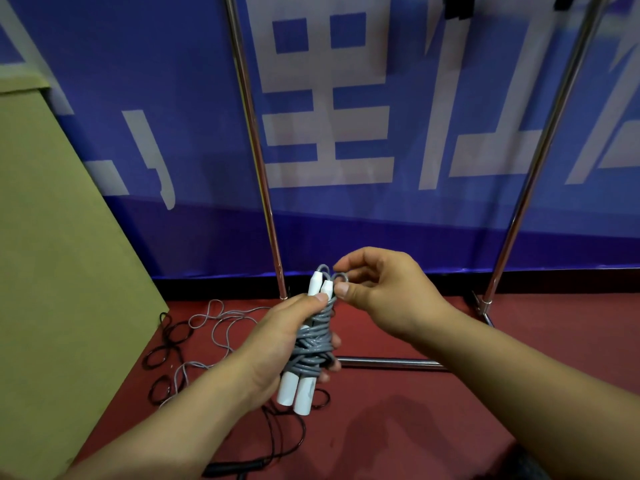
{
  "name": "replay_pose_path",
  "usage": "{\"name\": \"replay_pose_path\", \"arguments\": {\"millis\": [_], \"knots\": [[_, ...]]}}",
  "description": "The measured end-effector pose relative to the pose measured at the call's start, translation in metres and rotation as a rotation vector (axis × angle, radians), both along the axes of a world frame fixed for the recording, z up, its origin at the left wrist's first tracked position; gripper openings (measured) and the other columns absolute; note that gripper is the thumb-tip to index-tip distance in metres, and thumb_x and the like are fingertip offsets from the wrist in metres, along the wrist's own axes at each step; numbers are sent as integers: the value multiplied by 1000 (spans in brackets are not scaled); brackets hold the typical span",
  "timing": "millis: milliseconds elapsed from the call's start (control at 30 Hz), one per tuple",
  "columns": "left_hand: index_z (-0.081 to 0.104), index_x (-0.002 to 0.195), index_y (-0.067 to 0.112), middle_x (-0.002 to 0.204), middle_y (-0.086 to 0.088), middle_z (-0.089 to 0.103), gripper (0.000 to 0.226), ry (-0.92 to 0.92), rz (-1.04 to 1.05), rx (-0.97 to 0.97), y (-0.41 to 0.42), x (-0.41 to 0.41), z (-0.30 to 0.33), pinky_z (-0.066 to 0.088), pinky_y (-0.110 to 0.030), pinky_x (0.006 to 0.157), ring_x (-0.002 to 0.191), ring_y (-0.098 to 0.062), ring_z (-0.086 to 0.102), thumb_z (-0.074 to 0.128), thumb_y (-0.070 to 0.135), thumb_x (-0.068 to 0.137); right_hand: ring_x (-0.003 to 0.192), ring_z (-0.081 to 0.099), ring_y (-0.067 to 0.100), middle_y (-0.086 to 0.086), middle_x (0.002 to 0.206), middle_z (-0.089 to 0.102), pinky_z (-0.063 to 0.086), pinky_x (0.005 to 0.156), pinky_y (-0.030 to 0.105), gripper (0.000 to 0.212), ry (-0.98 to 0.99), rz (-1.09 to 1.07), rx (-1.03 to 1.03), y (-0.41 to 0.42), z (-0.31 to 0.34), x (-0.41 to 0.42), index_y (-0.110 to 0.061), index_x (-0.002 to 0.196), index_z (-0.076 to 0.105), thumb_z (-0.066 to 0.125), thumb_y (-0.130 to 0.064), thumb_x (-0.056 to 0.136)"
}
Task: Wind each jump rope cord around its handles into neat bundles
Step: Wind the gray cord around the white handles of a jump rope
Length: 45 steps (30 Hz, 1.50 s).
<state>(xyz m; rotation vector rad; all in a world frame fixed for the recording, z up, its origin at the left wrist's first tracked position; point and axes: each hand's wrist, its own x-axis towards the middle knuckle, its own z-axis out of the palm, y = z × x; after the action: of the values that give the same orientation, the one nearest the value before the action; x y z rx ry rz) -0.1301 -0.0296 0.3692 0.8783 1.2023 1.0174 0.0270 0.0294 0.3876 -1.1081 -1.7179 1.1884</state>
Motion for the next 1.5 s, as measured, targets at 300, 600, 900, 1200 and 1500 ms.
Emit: {"name": "replay_pose_path", "arguments": {"millis": [300,600,900,1200,1500], "knots": [[64,102,11,77,-18,66,48,-67,-39,-71,-3,-3,1,52,-36,59,62,-34,64,67,48,72,63,62,-7,-6,83,71,46,60,8,20,101,46,-10,-7,2,-2,-10,107,72,61,0,93],[61,110,8,78,-19,65,50,-100,-64,-10,-5,-3,3,54,-37,59,63,-35,64,62,46,78,60,59,5,4,80,68,47,57,17,18,282,61,-223,-13,3,-6,-7,110,69,59,-4,95],[59,110,8,77,-18,64,54,-66,-65,-5,-7,-2,4,53,-38,62,63,-34,64,62,49,75,67,56,9,0,75,64,45,66,28,2,211,85,-343,-11,1,-4,-13,96,63,63,-15,95],[61,98,6,76,-19,64,50,9,14,37,-3,2,2,56,-40,60,62,-33,65,67,50,76,55,53,3,-2,69,64,45,57,23,7,202,-3,-250,-8,2,-5,-12,90,68,64,-15,95],[60,90,6,78,-20,64,47,14,-14,93,0,1,-2,57,-39,65,67,-34,66,65,51,77,63,51,4,-3,84,64,46,61,23,26,184,98,-459,-8,2,-3,-14,102,72,55,-33,100]]}}
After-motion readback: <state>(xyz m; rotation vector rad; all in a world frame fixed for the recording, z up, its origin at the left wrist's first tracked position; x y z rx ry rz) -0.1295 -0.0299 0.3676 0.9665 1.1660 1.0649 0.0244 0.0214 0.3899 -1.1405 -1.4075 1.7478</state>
